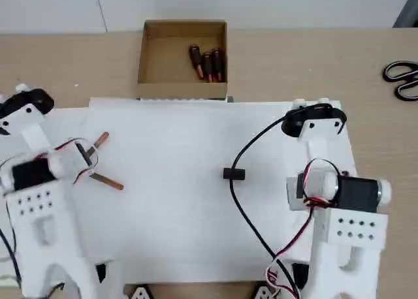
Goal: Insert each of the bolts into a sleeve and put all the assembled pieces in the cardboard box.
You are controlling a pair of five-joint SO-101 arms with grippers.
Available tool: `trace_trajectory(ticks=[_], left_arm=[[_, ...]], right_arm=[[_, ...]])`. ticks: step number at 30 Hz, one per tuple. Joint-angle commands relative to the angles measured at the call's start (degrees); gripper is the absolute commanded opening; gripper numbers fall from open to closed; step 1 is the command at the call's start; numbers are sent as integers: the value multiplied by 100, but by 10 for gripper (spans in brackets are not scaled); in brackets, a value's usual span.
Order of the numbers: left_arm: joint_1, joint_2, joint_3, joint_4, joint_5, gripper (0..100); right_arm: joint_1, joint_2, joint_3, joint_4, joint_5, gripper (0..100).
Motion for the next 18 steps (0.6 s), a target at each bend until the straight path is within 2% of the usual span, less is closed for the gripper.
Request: trace_trajectory(ticks=[1,3,4,8,18], left_arm=[[-44,800,-418,88,1653,6],[-44,1152,-567,97,2532,7],[-44,1284,-629,97,2708,7],[-9,1565,-857,53,2822,7],[-9,1996,-1182,53,2901,8]], right_arm=[[84,-154,-18,-31,-62,9],[84,-180,-18,-31,-70,9],[84,-189,-18,-31,-141,9],[84,-189,-18,-31,-387,9],[75,-189,-18,-31,-387,10]])
